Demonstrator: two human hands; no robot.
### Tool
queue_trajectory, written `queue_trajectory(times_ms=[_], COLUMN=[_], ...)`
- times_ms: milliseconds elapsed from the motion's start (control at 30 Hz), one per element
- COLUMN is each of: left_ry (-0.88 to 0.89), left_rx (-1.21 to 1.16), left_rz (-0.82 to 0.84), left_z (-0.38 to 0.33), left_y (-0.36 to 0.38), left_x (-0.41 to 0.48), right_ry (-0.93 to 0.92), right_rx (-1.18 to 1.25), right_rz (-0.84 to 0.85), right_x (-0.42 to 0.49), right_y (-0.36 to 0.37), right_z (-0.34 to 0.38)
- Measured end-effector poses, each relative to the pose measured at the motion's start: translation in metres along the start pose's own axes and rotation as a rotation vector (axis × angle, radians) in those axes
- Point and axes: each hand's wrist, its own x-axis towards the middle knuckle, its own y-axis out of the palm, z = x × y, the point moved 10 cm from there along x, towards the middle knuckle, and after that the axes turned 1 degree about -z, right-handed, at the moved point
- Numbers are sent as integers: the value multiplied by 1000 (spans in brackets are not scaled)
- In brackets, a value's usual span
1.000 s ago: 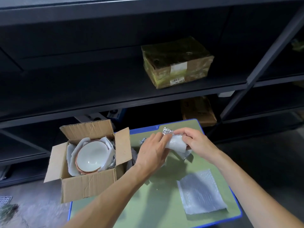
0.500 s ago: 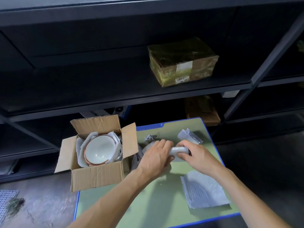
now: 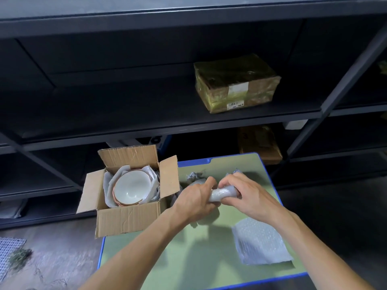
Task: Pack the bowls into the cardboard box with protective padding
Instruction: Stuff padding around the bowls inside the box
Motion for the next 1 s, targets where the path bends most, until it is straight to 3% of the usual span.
queue_trajectory(times_ms=[267, 600, 1000], left_ry=[129, 85, 40], left_rx=[-59, -56, -139], left_rz=[-168, -129, -151], left_z=[-7, 1, 10], left_y=[-23, -35, -58], left_x=[-11, -14, -32], right_ry=[42, -84, -141], right_rx=[-77, 7, 66], right_rz=[-115, -13, -55], right_x=[6, 12, 28], right_y=[-17, -16, -18], right_z=[-2, 35, 58])
